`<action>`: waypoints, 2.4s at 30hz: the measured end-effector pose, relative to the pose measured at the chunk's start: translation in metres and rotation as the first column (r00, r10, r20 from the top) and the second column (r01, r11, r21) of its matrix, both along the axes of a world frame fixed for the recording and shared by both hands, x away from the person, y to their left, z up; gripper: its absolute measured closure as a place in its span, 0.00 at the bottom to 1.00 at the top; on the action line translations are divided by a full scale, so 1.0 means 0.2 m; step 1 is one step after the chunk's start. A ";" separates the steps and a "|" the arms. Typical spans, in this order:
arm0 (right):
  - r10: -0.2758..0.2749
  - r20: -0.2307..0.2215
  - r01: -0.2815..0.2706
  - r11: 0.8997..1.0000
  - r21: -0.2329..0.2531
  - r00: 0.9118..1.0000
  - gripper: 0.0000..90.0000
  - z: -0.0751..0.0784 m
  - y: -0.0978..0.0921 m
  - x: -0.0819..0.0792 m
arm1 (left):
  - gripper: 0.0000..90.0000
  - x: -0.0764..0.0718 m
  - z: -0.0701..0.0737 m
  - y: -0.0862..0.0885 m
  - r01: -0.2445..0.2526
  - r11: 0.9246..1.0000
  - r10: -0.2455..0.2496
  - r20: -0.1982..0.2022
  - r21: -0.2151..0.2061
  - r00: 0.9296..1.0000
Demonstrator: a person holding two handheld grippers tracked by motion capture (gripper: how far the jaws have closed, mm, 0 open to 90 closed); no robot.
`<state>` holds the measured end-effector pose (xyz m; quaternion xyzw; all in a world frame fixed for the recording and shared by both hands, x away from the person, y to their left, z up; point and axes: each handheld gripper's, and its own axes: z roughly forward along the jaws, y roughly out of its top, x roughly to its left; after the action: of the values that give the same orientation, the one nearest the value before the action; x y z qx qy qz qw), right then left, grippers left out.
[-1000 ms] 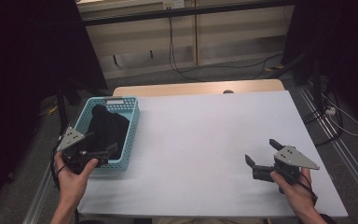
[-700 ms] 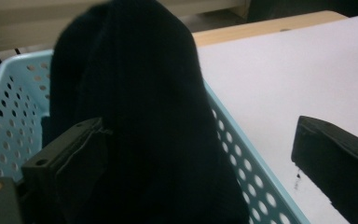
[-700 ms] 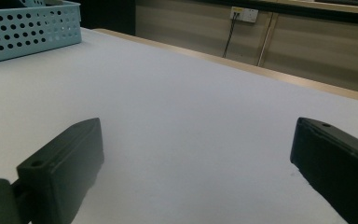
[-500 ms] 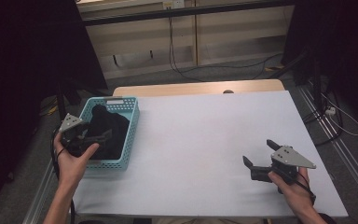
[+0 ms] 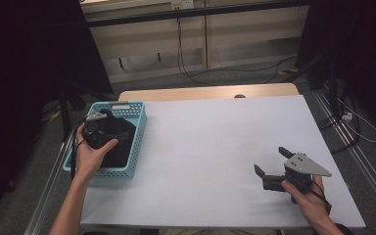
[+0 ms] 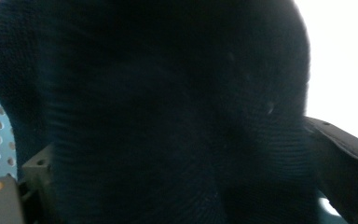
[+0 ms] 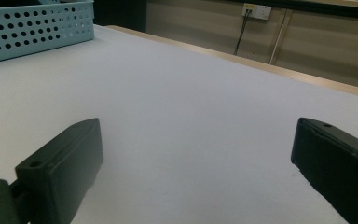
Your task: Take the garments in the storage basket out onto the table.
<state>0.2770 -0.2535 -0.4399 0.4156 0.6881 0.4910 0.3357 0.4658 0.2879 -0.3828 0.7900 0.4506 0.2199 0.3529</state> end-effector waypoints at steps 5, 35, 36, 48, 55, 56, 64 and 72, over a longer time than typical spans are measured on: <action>0.015 0.002 -0.015 1.000 -0.007 1.000 0.02 0.00 0.01 0.00 | 0.04 0.05 -0.04 0.01 -0.016 0.997 0.018 -0.035 0.072 0.999; 0.021 -0.022 -0.021 1.000 -0.013 1.000 0.01 0.00 0.01 0.01 | 0.00 0.15 -0.21 -0.04 0.050 0.971 0.018 -0.279 0.236 0.960; 0.021 -0.021 -0.022 1.000 -0.014 1.000 0.01 0.00 0.01 0.01 | 0.00 0.15 -0.21 -0.04 0.048 0.969 0.021 -0.275 0.242 0.961; 0.024 -0.023 -0.024 1.000 -0.014 0.999 0.01 0.00 0.01 0.01 | 0.11 0.15 -0.20 -0.06 0.018 0.957 0.070 -0.292 0.289 0.954; 0.023 -0.023 -0.023 1.000 -0.014 0.999 0.01 0.00 0.01 0.01 | 0.19 0.16 -0.20 -0.06 0.020 0.955 0.071 -0.297 0.295 0.952; 0.023 -0.020 -0.023 1.000 -0.018 1.000 0.01 0.00 0.01 0.01 | 0.27 0.16 -0.19 -0.06 0.019 0.957 0.072 -0.301 0.289 0.951; 0.023 -0.022 -0.024 1.000 -0.018 0.999 0.01 -0.01 0.01 0.01 | 0.57 0.16 -0.19 -0.08 -0.001 0.943 0.098 -0.274 0.333 0.957; 0.025 -0.019 -0.025 0.999 -0.021 1.000 0.01 0.00 0.01 0.01 | 0.69 0.14 -0.15 -0.04 -0.031 0.961 0.105 -0.256 0.276 0.961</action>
<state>0.2793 -0.2514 -0.4404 0.4081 0.7016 0.4839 0.3274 0.4944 0.2794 -0.4125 0.8370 0.4871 0.1824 0.1702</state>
